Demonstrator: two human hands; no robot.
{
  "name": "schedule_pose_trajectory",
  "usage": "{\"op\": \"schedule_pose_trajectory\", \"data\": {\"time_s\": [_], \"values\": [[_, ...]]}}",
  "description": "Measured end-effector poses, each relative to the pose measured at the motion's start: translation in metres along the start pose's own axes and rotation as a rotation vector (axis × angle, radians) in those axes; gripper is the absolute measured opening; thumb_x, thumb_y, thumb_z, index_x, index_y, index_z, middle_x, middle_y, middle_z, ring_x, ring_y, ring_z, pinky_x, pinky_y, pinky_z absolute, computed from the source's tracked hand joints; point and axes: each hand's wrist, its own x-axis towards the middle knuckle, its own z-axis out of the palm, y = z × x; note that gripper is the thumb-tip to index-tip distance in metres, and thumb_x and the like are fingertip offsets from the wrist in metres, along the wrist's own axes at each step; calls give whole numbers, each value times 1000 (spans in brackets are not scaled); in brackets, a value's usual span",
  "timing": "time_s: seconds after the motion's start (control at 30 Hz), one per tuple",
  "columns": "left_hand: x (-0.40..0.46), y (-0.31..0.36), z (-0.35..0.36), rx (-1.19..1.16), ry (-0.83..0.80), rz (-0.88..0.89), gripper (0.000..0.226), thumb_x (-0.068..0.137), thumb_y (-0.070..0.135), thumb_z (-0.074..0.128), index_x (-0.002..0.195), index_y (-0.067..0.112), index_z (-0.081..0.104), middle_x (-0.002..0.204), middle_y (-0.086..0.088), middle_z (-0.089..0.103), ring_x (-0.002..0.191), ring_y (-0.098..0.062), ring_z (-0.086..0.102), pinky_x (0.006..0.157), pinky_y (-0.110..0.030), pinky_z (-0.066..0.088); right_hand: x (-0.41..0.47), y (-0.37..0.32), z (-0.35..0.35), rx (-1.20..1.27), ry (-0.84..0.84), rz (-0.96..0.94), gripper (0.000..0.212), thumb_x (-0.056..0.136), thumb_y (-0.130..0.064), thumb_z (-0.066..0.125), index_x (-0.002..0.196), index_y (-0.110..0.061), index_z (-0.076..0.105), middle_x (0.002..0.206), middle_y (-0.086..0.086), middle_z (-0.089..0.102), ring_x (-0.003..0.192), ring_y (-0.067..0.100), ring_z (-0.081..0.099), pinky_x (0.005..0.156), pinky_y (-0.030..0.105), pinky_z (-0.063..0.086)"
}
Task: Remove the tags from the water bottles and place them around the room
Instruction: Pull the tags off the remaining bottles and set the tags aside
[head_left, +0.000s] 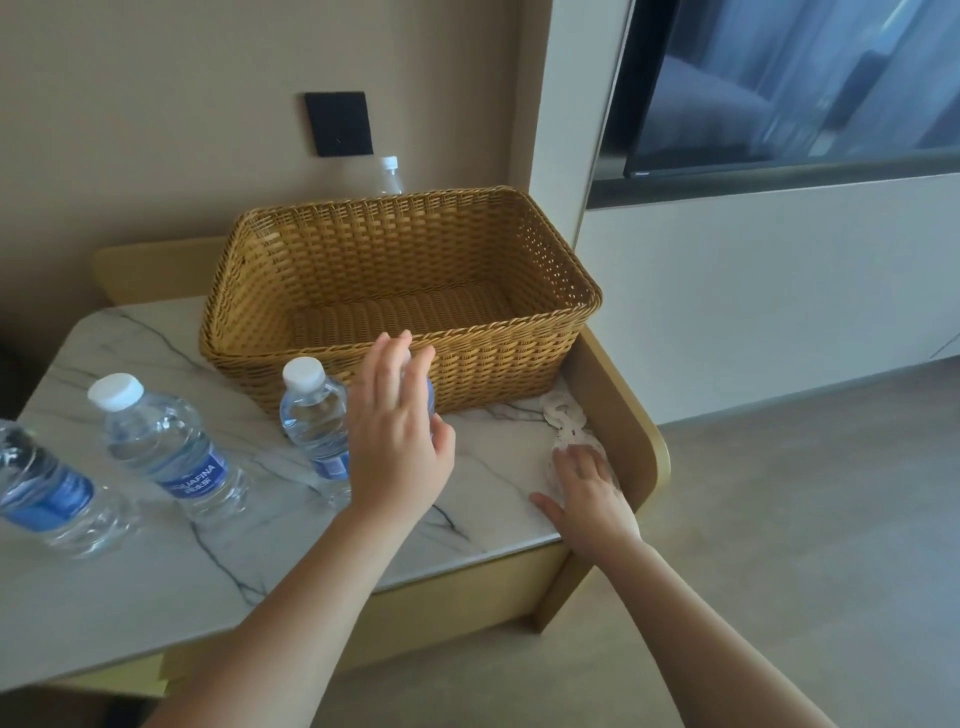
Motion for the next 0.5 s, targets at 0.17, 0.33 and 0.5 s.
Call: {"op": "schedule_pose_trajectory", "data": {"time_s": [0.17, 0.33, 0.5], "values": [[-3, 0, -18, -205, 17, 19, 58, 77, -7, 62, 133, -6, 48, 142, -21, 46, 141, -37, 31, 109, -56, 33, -1, -68, -36, 327, 174, -133, 79, 86, -64, 46, 151, -27, 19, 158, 1, 17, 146, 23, 11, 113, 41, 25], [-17, -27, -41, -236, 238, -34, 47, 83, 1, 59, 129, -5, 50, 135, -21, 48, 134, -34, 41, 110, -43, 36, -4, -132, -60, 670, 237, -288, 85, 82, -47, 67, 150, -26, 22, 151, -2, 27, 141, 13, 25, 108, 28, 29], [-25, -61, -41, -372, 240, -339, 82, 76, 17, 80, 141, -2, 33, 134, -20, 41, 125, -26, 43, 104, -16, 33, 6, -165, -60, 808, 185, -291, 95, 75, -47, 74, 150, -27, 18, 145, -12, 29, 135, 0, 24, 104, 19, 23]]}}
